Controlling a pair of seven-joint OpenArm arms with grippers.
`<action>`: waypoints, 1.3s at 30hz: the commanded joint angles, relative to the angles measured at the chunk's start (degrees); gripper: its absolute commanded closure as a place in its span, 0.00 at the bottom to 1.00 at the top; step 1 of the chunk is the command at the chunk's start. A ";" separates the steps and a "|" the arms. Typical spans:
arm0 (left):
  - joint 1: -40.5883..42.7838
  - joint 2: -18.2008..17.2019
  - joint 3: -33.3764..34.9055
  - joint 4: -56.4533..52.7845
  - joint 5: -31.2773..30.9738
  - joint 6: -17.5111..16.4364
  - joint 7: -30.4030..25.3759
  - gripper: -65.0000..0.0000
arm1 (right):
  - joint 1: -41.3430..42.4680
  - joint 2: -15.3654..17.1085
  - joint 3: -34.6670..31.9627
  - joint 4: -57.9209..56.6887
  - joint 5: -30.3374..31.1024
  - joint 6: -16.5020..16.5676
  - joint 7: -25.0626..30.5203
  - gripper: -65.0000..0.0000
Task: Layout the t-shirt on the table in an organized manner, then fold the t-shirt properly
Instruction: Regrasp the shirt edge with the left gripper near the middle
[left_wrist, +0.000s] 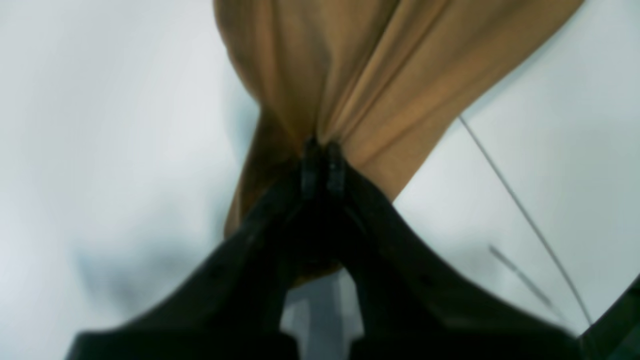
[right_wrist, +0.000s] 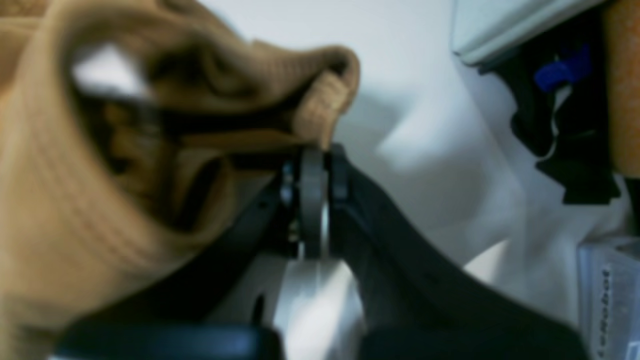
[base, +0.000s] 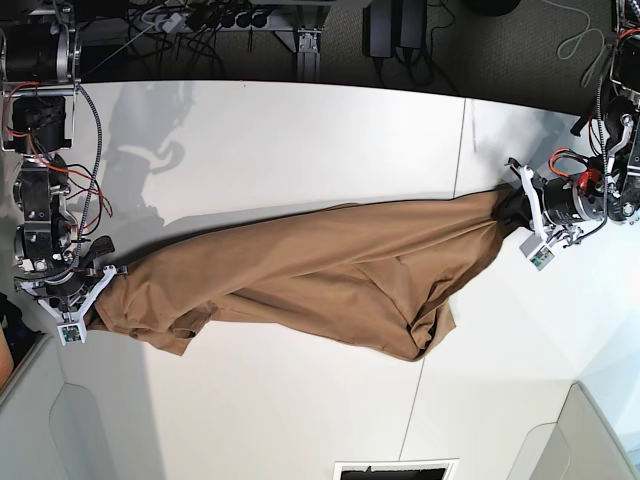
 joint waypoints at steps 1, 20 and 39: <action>-1.01 -1.68 -0.59 0.81 -2.10 -0.06 -0.42 0.90 | 1.51 0.76 0.39 0.72 0.90 -0.76 1.14 1.00; -1.81 7.87 -0.59 21.84 -8.68 -0.06 -0.22 0.57 | -10.58 0.35 0.39 25.88 10.34 0.72 -10.93 0.43; -11.28 28.57 26.43 3.13 29.59 7.82 -14.95 0.51 | -20.55 -1.20 0.92 25.20 5.40 -3.85 -10.43 0.43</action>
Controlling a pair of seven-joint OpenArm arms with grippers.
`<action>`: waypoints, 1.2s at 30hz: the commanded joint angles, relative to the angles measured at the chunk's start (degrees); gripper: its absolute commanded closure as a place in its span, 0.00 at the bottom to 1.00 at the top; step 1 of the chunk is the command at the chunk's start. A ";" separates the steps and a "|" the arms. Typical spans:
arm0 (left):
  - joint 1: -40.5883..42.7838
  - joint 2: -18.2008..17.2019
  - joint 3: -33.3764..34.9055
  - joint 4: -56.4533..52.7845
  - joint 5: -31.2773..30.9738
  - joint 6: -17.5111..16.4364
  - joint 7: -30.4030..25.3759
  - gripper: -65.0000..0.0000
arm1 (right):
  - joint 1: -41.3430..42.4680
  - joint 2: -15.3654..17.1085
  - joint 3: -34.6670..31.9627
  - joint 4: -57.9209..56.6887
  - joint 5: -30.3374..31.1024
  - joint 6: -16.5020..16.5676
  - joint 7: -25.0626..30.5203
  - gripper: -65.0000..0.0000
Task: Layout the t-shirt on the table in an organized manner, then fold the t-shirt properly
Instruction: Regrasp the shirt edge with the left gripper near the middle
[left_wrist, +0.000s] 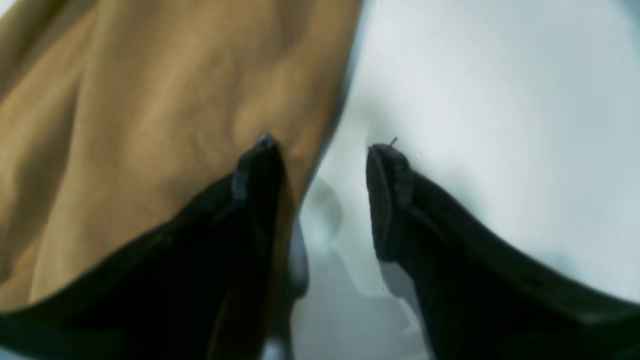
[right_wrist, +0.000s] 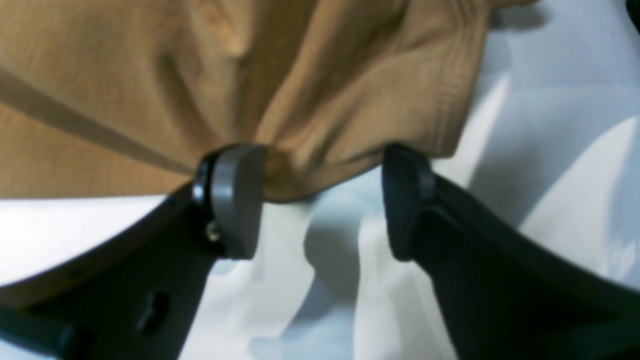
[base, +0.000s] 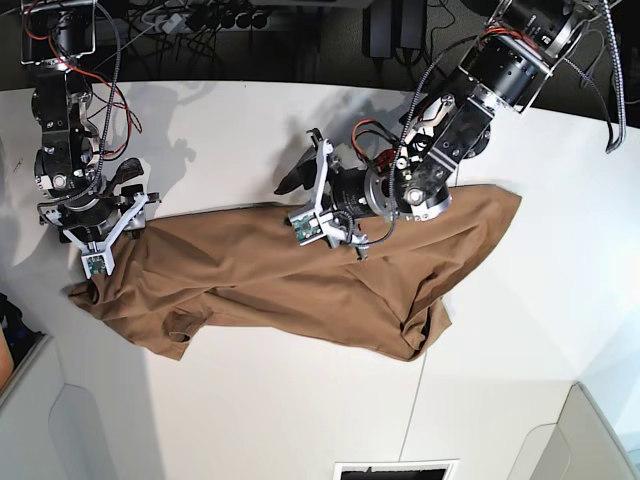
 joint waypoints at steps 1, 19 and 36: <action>-2.12 0.66 0.44 -0.26 1.01 1.68 -1.01 0.51 | 0.59 0.07 0.42 0.66 -0.57 -0.42 -0.57 0.43; -3.91 4.11 1.77 -1.09 11.43 14.01 -1.42 0.51 | 0.59 -3.63 0.42 0.66 -0.81 -0.37 -0.79 0.43; -3.78 3.82 1.77 -1.11 11.21 12.02 -0.24 1.00 | -0.98 -5.31 0.42 4.66 2.34 0.46 -1.31 0.43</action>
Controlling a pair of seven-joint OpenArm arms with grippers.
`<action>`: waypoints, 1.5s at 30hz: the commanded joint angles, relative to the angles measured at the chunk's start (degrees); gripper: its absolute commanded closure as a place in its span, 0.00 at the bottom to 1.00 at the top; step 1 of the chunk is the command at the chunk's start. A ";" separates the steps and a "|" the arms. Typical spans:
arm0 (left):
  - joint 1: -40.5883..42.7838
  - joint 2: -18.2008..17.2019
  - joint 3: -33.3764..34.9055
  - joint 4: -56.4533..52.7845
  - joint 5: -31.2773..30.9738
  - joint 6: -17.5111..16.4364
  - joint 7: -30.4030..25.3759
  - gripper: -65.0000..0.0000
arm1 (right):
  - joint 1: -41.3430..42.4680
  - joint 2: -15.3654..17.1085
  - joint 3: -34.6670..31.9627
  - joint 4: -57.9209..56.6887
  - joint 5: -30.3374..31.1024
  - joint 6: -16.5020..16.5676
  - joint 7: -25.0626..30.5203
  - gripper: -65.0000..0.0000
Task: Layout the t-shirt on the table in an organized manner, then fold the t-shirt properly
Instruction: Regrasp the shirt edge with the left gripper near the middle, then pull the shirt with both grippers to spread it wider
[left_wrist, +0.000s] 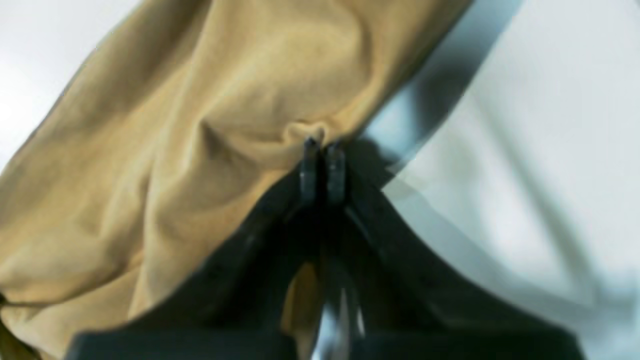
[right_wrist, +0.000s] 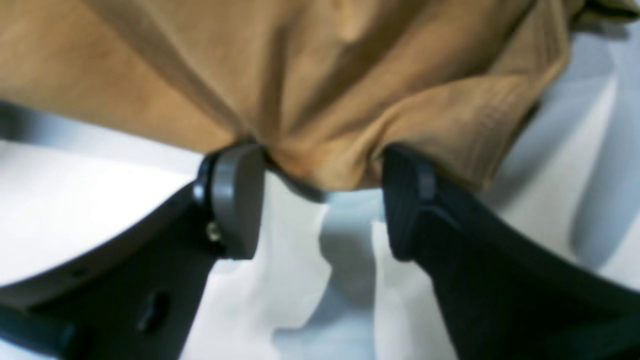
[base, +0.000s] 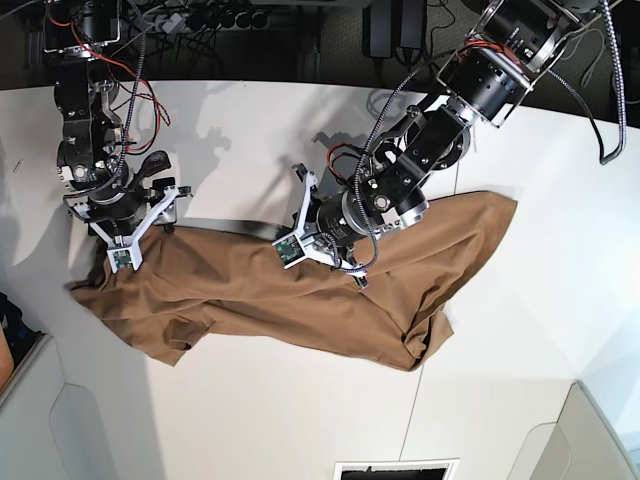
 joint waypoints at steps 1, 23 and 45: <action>-1.20 0.00 -0.26 1.09 -0.20 -0.24 -0.68 1.00 | 0.79 -0.26 0.22 0.24 -0.26 -0.33 1.46 0.43; -1.16 -0.02 -0.26 2.23 -4.87 -4.13 4.22 1.00 | 5.07 -2.75 0.28 -2.38 -7.80 -2.40 10.56 1.00; -1.14 -9.57 -2.64 3.91 -15.19 -7.34 3.91 0.67 | 25.18 -6.38 0.26 -14.23 -0.46 8.33 10.14 0.80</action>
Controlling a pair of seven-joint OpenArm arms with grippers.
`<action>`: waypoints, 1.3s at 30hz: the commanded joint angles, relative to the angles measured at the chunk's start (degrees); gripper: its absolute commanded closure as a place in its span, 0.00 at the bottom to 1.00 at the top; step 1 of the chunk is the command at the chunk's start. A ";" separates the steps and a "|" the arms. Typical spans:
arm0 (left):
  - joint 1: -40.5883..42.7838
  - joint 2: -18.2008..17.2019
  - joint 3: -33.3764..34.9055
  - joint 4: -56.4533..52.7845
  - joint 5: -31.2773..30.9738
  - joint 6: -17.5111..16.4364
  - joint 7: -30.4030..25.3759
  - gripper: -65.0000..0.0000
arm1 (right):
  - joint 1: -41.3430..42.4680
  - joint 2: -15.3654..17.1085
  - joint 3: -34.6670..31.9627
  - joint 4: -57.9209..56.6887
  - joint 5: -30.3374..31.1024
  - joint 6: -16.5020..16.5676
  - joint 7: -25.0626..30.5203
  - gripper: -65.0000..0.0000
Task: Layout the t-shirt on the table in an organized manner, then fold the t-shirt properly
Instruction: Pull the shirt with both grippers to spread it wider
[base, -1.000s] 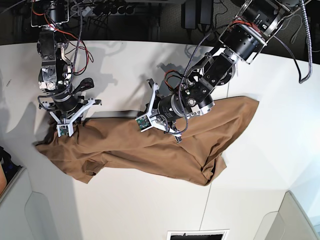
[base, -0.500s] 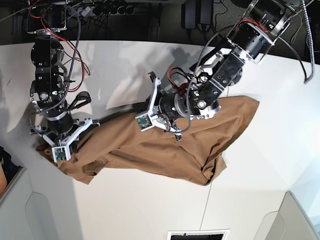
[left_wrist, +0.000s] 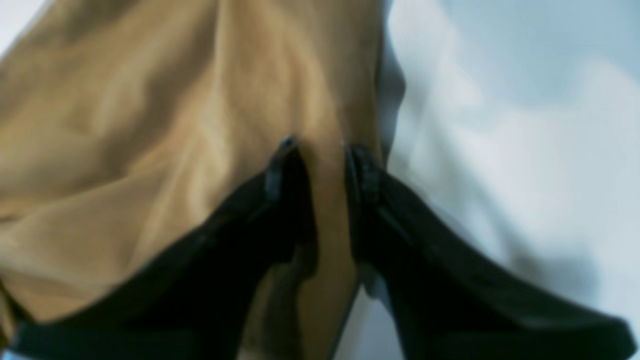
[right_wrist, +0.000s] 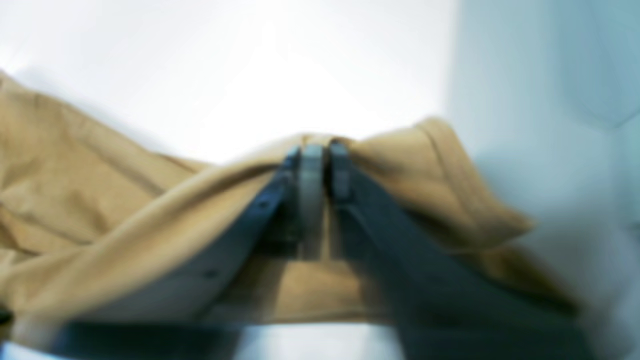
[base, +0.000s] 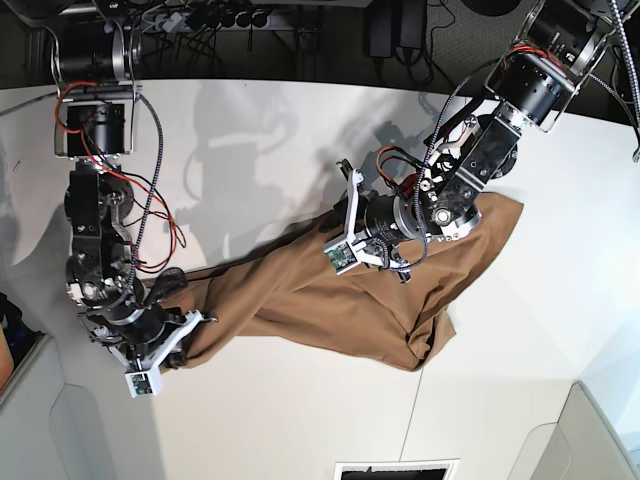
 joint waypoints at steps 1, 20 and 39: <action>-1.36 0.13 -0.42 -0.55 -0.13 -0.11 -0.28 0.63 | 1.88 -0.09 0.15 -1.07 0.76 -0.11 1.01 0.62; -1.29 -4.22 -0.42 4.02 -4.04 0.11 4.26 0.55 | -1.95 -0.04 1.09 1.51 -4.98 -8.02 -3.61 0.36; -1.20 -5.60 -0.42 7.48 -4.61 0.11 4.26 0.55 | -5.95 0.52 1.33 1.42 -6.71 -9.35 -4.02 0.36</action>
